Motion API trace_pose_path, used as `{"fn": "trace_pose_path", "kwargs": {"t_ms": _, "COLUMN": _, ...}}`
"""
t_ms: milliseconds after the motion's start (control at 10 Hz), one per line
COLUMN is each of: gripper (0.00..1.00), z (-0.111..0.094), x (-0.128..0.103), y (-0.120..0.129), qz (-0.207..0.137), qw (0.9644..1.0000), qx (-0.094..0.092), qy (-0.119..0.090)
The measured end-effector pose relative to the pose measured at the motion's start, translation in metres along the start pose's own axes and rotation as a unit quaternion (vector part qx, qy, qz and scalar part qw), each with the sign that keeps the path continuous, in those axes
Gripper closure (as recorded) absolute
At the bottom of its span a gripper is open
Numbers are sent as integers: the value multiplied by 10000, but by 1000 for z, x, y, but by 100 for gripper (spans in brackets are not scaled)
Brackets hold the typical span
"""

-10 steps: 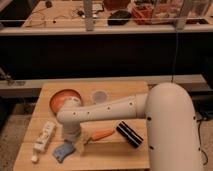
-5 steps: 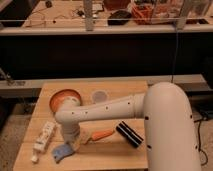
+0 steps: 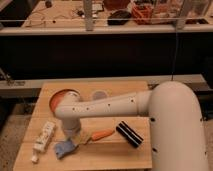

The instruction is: Place the white sponge in the ceramic cup

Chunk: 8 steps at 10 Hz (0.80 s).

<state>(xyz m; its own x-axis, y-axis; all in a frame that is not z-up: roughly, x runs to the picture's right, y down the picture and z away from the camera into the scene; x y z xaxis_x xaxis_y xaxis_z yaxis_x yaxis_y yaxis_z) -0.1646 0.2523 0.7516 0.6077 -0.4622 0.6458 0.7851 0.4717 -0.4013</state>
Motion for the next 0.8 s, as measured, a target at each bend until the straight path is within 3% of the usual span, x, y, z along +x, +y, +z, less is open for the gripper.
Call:
{"fn": "trace_pose_path", "kwargs": {"t_ms": 500, "gripper": 100, "z": -34, "x": 22, "y": -7, "qz": 74, "qw": 9997, "qx": 132, "qy": 166}}
{"fn": "trace_pose_path", "kwargs": {"t_ms": 800, "gripper": 98, "z": -41, "x": 27, "y": -11, "qz": 99, "qw": 9995, "qx": 154, "qy": 247}}
